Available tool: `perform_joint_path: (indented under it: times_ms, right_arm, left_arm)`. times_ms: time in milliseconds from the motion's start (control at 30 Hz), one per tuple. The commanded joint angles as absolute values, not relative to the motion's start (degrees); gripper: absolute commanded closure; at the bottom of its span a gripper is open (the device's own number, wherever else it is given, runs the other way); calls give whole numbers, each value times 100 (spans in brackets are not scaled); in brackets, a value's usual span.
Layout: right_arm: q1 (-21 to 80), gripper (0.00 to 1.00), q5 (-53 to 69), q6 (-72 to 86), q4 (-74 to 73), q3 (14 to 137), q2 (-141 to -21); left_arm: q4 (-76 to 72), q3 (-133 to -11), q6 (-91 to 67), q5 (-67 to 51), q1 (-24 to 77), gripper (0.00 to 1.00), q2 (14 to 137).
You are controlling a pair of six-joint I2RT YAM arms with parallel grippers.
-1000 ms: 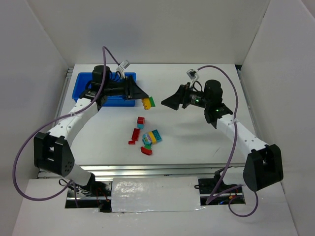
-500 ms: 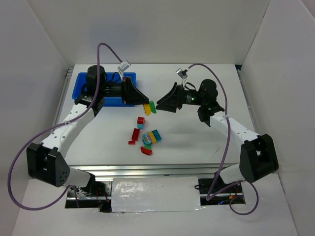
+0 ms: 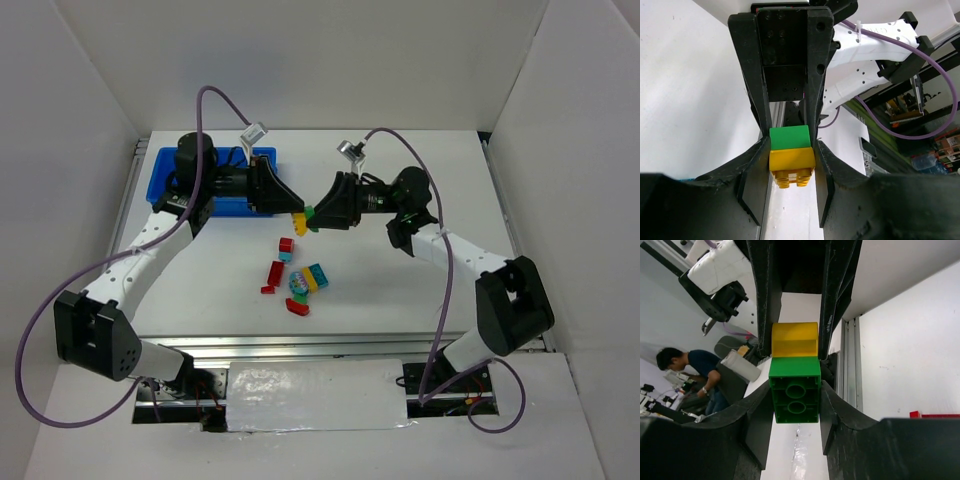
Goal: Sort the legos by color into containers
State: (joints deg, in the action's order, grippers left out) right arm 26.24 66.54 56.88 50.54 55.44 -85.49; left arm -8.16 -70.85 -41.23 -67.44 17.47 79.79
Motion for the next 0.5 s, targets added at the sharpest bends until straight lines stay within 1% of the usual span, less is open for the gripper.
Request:
perform_joint_path:
  times_ms: [0, 33, 167, 233, 333, 367, 400, 433, 467]
  right_arm:
    - [2567, 100, 6811, 5960, 5757, 5643, -8587]
    - [2506, 100, 6803, 5863, 5696, 5616, -8561]
    - [1725, 100, 6654, 5118, 4862, 5545, -8525]
    - [1556, 100, 6688, 4783, 4197, 5905, -8674]
    - [1424, 100, 6758, 4325, 3650, 6739, -9192]
    - [1398, 100, 6767, 4281, 3604, 6985, -9541]
    - [1363, 100, 6768, 4289, 3551, 7492, -9728]
    - [1319, 100, 6785, 4211, 3281, 7767, -10165]
    - [1266, 100, 6768, 4193, 3165, 8065, -10386]
  left_arm:
    - [-1266, -7224, -4166, -7048, 1775, 100, 7919]
    - [-1213, -7251, -4131, -7075, 1706, 100, 7919]
    - [-624, -7392, -3762, -6882, 1240, 100, 7893]
    - [-781, -7392, -3884, -6794, 969, 100, 7980]
    - [-1159, -7593, -4148, -6645, 774, 100, 8278]
    - [-1143, -7716, -4105, -6610, 739, 100, 8384]
    - [-1012, -8013, -4044, -6514, 712, 100, 8585]
    - [-663, -8251, -3495, -6034, 686, 100, 8683]
    - [-33, -9001, -3002, -5551, 686, 100, 8927]
